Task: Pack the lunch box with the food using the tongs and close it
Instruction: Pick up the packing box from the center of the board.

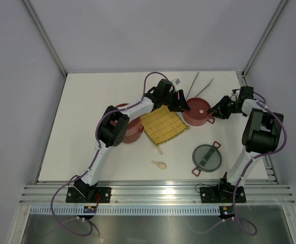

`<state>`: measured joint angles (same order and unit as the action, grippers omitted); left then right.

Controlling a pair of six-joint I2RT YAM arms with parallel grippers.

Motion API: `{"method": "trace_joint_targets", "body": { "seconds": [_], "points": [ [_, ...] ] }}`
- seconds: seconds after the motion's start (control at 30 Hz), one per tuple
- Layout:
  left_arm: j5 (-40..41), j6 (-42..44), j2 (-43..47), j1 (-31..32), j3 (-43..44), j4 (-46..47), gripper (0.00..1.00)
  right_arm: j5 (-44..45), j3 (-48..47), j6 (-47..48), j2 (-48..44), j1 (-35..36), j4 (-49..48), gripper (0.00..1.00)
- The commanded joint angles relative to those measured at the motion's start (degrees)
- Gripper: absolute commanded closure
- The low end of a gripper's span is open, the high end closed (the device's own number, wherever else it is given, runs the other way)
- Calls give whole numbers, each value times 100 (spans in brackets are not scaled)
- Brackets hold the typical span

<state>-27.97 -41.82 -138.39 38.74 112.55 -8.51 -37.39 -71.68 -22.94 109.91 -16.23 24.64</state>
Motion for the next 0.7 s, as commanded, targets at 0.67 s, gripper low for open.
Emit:
{"method": "trace_joint_targets", "body": {
  "seconds": [0.67],
  "points": [
    [-7,-107,-83,-51,373,174,33,109,-109,44,198,23,32,89]
  ]
}}
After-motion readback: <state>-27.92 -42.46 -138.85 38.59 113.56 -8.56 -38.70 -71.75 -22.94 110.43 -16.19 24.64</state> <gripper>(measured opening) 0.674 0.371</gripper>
